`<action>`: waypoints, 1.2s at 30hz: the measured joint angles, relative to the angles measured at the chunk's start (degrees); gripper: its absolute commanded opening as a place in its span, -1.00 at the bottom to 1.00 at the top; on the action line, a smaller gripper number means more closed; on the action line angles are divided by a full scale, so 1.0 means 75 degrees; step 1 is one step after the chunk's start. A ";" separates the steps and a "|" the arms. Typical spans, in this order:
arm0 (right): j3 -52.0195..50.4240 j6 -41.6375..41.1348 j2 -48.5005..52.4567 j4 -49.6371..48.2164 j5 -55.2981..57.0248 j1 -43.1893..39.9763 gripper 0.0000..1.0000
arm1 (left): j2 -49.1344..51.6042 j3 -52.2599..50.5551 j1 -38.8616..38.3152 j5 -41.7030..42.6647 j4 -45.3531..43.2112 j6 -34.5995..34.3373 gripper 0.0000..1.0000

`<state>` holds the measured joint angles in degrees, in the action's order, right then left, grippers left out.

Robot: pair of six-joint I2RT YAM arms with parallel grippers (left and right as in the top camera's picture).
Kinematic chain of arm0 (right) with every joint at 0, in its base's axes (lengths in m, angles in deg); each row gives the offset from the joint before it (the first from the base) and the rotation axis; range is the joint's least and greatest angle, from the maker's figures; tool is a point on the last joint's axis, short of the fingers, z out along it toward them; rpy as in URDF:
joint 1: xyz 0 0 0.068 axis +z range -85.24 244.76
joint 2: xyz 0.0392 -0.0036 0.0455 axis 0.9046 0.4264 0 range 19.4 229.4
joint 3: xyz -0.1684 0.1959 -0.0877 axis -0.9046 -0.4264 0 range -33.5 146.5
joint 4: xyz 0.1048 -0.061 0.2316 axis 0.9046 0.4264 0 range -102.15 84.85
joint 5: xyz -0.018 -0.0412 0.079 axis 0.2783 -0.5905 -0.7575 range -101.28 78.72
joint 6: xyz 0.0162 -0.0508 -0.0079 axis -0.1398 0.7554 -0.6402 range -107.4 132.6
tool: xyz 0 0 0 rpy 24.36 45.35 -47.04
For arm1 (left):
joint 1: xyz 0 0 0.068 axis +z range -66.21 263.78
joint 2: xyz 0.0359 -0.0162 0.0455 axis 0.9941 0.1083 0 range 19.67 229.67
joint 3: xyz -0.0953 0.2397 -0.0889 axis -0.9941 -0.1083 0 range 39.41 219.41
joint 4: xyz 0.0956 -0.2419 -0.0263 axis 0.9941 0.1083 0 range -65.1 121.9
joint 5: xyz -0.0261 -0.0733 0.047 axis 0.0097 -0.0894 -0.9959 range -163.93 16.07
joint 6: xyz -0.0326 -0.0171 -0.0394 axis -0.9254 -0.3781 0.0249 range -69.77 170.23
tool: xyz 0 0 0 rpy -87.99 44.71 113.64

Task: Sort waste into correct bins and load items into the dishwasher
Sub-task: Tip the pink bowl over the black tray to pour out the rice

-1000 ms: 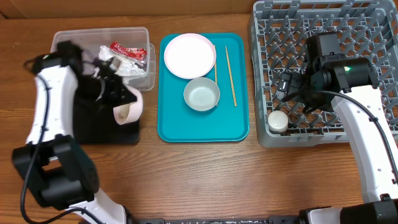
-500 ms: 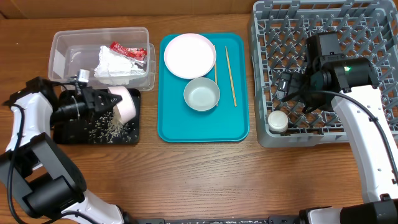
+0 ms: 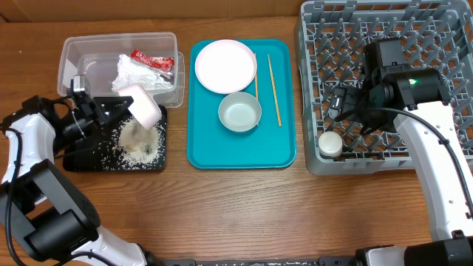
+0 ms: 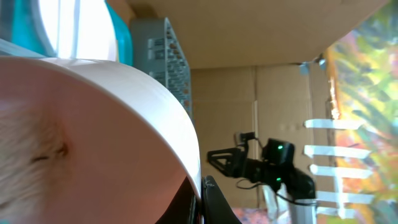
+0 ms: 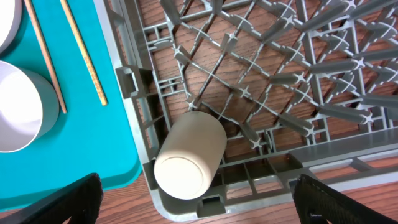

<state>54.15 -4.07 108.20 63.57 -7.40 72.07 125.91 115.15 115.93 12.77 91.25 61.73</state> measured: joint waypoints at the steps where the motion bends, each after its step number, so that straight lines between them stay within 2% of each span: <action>1: 0.0000 0.0003 0.0000 0.0006 -0.0003 0.0000 1.00 | 0.0000 0.0000 0.0000 0.0052 0.0003 -0.0050 -0.92; 26: 0.0000 0.0000 0.0000 0.0122 -0.0003 0.0003 1.00 | 0.0000 -0.0003 0.0000 0.0128 0.0064 -0.0347 -0.92; 31: 0.0000 0.0003 0.0000 0.0143 0.0000 0.0003 1.00 | 0.0000 -0.0015 0.0131 -0.0758 -0.0947 -0.0702 -0.92; 36: 0.0000 0.0003 0.0000 0.0189 -0.0003 0.0003 1.00 | 0.0000 -0.0015 0.0530 -0.1763 -0.0962 -0.1326 -0.92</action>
<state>54.15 -4.04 108.20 64.99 -7.42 72.10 125.91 115.05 119.90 -0.45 84.03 51.79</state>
